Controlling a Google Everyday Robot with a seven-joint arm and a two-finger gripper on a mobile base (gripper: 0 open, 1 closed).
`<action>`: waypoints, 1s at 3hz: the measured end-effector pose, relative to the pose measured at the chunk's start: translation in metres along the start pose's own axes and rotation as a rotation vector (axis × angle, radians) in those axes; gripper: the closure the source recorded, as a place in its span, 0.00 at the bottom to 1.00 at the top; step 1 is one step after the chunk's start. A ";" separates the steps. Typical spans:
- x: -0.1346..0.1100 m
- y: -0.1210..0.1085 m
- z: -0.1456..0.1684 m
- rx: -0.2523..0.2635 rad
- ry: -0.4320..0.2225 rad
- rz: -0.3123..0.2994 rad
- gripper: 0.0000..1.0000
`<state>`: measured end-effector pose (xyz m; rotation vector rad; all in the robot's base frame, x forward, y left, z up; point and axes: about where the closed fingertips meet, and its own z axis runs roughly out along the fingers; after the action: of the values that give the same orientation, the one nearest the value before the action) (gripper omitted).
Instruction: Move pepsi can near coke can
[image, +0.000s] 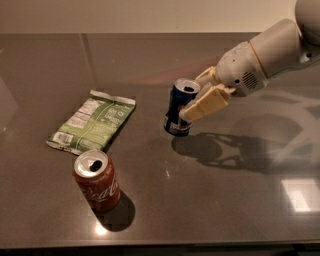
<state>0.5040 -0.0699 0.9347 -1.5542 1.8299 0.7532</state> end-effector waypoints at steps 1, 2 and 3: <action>-0.002 0.027 0.011 -0.034 -0.003 -0.028 1.00; -0.002 0.052 0.029 -0.058 0.024 -0.061 1.00; -0.002 0.071 0.047 -0.082 0.057 -0.102 1.00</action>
Offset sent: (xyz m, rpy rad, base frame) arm -0.0756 0.0486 -0.0342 -0.0586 -0.0046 0.1290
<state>0.4383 -0.0226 0.9075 -1.7239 1.7650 0.7513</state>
